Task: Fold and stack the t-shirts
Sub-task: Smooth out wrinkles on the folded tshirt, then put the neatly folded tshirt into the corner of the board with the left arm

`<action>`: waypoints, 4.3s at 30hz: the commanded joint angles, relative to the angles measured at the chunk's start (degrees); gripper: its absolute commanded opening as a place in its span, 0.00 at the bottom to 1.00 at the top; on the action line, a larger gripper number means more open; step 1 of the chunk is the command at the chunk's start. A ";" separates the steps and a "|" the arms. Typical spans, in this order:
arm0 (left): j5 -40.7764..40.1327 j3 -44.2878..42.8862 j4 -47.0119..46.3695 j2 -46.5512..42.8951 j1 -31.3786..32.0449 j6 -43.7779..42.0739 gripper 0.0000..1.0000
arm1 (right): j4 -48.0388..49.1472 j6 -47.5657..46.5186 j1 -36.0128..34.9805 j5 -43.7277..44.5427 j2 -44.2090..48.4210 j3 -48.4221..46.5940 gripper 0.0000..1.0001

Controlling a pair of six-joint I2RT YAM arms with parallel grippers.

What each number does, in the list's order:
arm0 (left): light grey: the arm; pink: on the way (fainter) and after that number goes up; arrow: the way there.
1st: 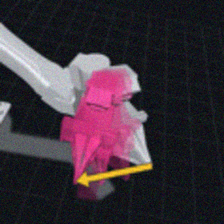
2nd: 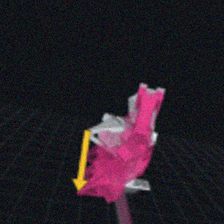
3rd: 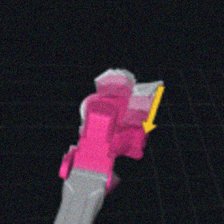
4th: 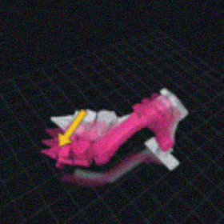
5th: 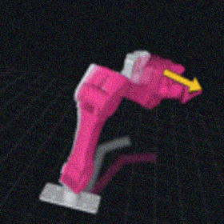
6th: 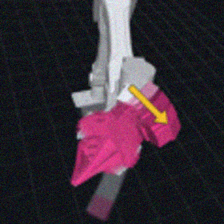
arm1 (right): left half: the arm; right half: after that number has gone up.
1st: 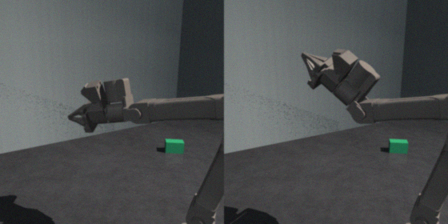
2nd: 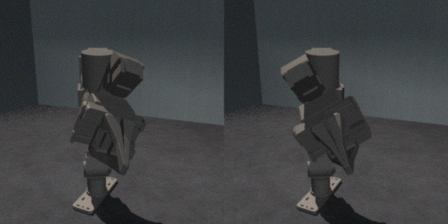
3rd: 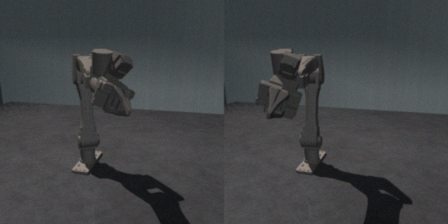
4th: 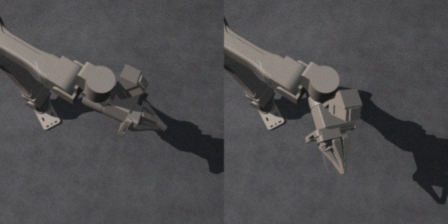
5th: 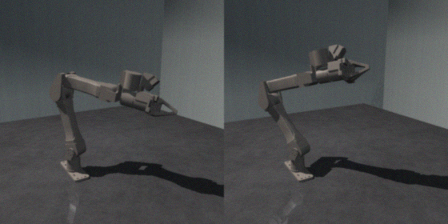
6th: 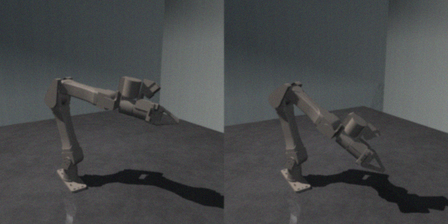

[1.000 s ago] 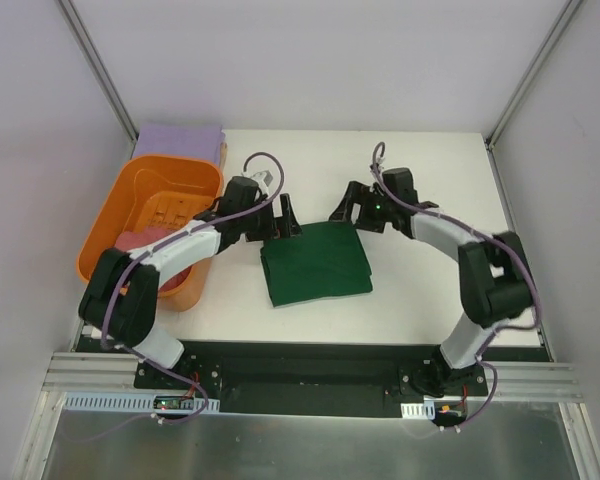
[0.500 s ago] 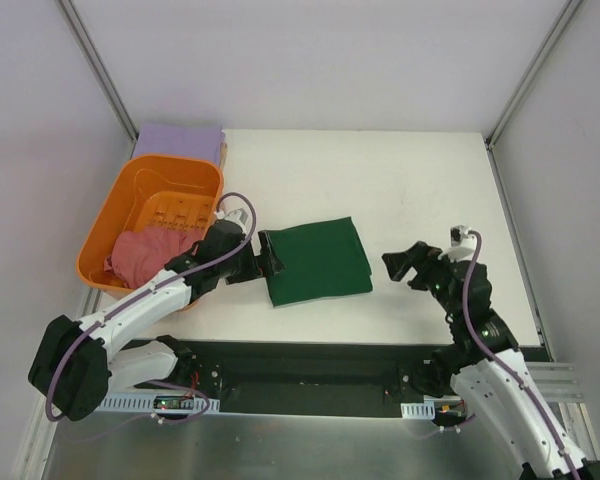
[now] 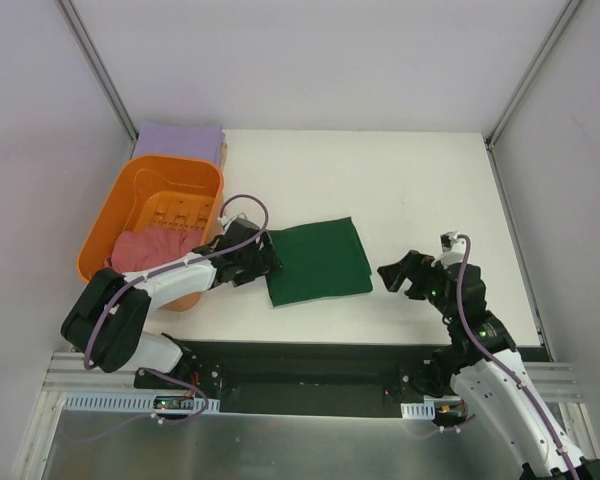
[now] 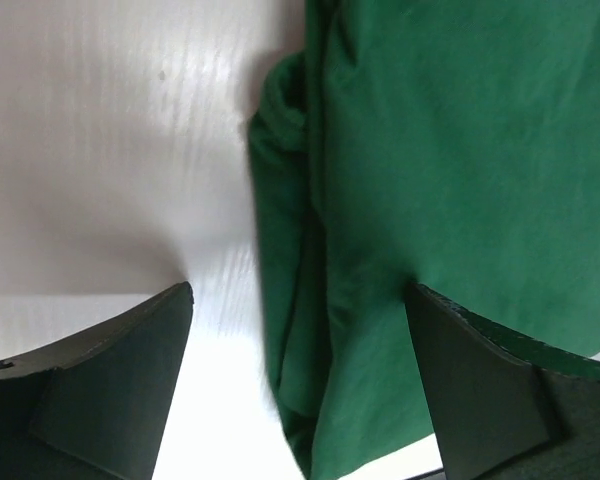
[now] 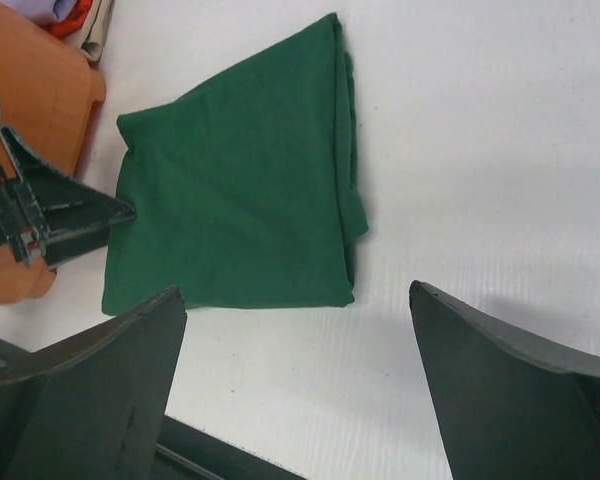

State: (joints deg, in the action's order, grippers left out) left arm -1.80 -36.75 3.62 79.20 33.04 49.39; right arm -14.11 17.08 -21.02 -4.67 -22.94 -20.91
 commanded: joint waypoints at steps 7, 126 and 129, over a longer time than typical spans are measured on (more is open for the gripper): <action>1.45 -4.47 -5.37 8.69 0.45 1.15 0.57 | 2.16 -0.47 0.10 -5.09 1.14 -2.47 0.96; -3.13 -81.02 -9.94 45.08 -43.58 -82.97 0.00 | -11.37 -3.11 0.19 33.32 -5.27 -6.78 0.96; 1.70 -82.34 -9.25 46.22 -45.60 -80.42 0.00 | -13.05 -1.44 0.19 33.14 -5.62 -7.39 0.96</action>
State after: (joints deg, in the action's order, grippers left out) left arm -7.70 -114.63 -0.38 125.12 -9.91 -34.94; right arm -24.16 13.23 -20.97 27.46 -27.94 -25.21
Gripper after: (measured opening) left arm 0.040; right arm 0.958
